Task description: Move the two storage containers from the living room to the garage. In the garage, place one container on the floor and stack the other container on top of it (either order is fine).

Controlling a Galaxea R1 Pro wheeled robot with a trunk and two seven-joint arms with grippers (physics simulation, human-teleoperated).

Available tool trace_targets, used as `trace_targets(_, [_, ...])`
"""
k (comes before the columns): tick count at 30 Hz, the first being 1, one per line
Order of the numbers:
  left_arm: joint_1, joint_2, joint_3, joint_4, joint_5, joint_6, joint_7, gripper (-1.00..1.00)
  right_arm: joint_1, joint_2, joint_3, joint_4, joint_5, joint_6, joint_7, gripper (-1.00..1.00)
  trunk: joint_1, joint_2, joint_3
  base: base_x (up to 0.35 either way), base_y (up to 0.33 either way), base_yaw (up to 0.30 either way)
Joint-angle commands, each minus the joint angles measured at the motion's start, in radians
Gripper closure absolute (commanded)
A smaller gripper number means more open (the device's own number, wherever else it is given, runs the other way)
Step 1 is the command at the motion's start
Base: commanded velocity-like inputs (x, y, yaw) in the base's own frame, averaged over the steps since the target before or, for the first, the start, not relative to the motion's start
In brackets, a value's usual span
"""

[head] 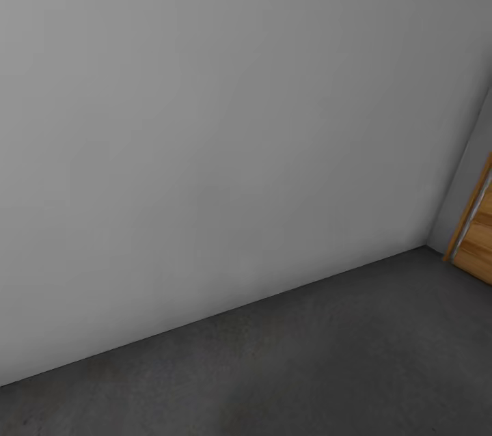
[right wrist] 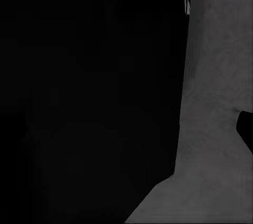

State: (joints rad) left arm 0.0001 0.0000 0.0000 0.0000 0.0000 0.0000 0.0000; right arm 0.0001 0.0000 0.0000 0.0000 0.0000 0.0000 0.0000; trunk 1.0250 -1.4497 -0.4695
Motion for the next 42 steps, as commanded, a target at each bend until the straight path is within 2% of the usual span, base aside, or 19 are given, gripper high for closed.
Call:
trace_targets(1, [0.006, -0.006, 0.002, -0.002, -0.001, -0.006, -0.001, -1.0, -0.006, 0.006, -0.003, 0.0, -0.005, -0.006, 0.001, -1.0, 0.0, 0.0, 0.0, 0.0, 0.0, 0.0])
trace_targets(6, [0.034, -0.034, 0.002, -0.002, 0.001, -0.006, 0.0, -1.0, -0.034, 0.034, 0.002, -0.004, 0.0, -0.008, -0.001, -1.0, 0.0, 0.0, 0.0, 0.0, 0.0, 0.0])
trace_targets(11, [0.039, -0.062, 0.002, -0.002, 0.002, -0.006, 0.0, -1.0, -0.05, 0.062, 0.002, -0.005, 0.0, -0.008, -0.002, -1.0, 0.0, 0.0, 0.0, 0.0, 0.0, 0.0])
trace_targets(14, [0.039, -0.076, 0.002, -0.002, 0.002, -0.006, 0.0, -1.0, -0.05, 0.063, 0.002, -0.005, 0.0, -0.008, -0.002, -1.0, 0.0, 0.0, 0.0, 0.0, 0.0, 0.0])
trace_targets(18, [0.04, -0.081, 0.002, -0.002, 0.002, -0.006, -0.001, -1.0, -0.051, 0.063, 0.003, -0.005, 0.0, -0.009, -0.002, -1.0, 0.0, 0.0, 0.0, 0.0, 0.0, 0.0])
trace_targets(25, [0.039, -0.092, -0.003, -0.014, 0.003, -0.007, -0.003, -1.0, -0.051, 0.052, 0.006, -0.023, 0.001, -0.048, -0.004, -1.0, 0.0, 0.0, 0.0, 0.0, 0.0, 0.0])
trace_targets(32, [0.039, -0.09, -0.003, -0.053, 0.002, 0.007, 0.0, -1.0, -0.059, 0.013, 0.005, -0.062, 0.001, -0.085, -0.003, -1.0, 0.0, 0.0, 0.0, 0.0, 0.0, 0.0])
trace_targets(34, [0.04, -0.09, -0.003, -0.065, 0.002, 0.015, 0.004, -1.0, -0.062, 0.003, 0.005, -0.073, 0.001, -0.073, -0.003, -1.0, 0.0, 0.0, 0.0, 0.0, 0.0, 0.0])
trace_targets(35, [0.039, -0.09, -0.003, -0.253, 0.002, 0.034, 0.007, -1.0, -0.063, -0.002, 0.005, -0.343, 0.001, 0.028, -0.002, -1.0, 0.0, 0.0, 0.0, 0.0, 0.0, 0.0])
trace_targets(37, [0.039, -0.084, -0.003, -0.333, 0.002, 0.11, 0.017, -1.0, -0.064, -0.013, 0.004, -0.434, 0.001, 0.135, -0.002, -1.0, 0.0, 0.0, 0.0, 0.0, 0.0, 0.0])
trace_targets(40, [0.039, -0.08, -0.002, -0.447, 0.002, 0.216, 0.03, -1.0, -0.064, -0.031, 0.001, -0.526, 0.001, 0.209, 0.001, -1.0, 0.0, 0.0, 0.0, 0.0, 0.0, 0.0])
trace_targets(42, [0.038, -0.078, -0.001, -0.502, 0.002, 0.253, 0.036, -1.0, -0.064, -0.038, 0.0, -0.556, 0.0, 0.225, 0.003, -1.0, 0.0, 0.0, 0.0, 0.0, 0.0, 0.0])
